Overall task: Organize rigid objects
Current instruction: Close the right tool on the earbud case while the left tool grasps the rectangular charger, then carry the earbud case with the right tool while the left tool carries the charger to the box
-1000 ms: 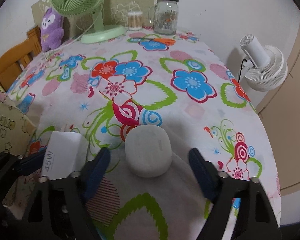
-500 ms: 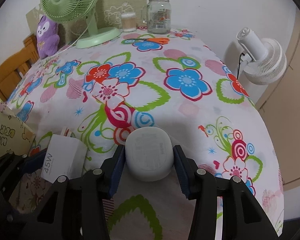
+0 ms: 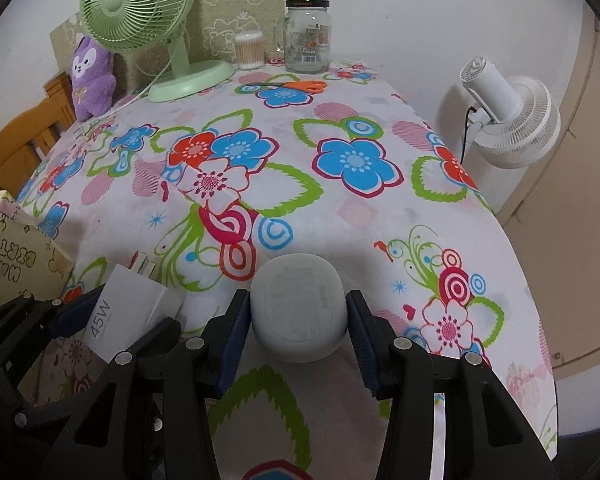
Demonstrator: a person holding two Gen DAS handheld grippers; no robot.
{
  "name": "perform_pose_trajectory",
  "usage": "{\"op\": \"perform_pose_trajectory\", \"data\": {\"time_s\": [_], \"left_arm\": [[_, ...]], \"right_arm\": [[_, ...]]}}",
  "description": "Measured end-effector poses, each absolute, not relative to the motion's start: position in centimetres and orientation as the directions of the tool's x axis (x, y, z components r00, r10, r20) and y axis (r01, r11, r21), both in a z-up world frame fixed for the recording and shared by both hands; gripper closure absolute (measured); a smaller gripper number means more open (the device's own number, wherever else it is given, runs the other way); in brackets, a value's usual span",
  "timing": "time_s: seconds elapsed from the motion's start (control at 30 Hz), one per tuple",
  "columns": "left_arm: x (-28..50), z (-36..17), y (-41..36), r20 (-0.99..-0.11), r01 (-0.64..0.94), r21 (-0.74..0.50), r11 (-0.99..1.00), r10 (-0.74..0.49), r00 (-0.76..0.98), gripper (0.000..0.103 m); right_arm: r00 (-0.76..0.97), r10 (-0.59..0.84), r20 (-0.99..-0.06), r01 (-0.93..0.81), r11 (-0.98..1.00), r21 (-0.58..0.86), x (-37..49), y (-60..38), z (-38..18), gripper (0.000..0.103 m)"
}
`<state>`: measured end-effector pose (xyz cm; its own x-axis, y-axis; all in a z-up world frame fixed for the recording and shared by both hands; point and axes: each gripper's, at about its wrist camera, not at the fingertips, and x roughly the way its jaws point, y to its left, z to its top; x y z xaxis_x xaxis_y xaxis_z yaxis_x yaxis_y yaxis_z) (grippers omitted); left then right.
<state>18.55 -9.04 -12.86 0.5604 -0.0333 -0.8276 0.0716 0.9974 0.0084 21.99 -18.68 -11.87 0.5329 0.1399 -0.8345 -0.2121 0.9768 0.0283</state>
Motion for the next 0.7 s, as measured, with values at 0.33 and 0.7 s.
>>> {"op": "perform_pose_trajectory", "data": {"time_s": [0.33, 0.7], "left_arm": [[16.5, -12.4, -9.1, -0.831, 0.08, 0.02, 0.997, -0.028, 0.555, 0.055], [14.4, -11.6, -9.1, -0.826, 0.088, 0.024, 0.996, -0.03, 0.563, 0.055]], "right_arm": [[0.535, 0.144, -0.833, -0.211, 0.977, 0.034, 19.7, -18.4, -11.4, 0.051], [0.543, 0.143, -0.828, -0.203, 0.978, 0.036, 17.4, -18.3, -10.4, 0.051]]}}
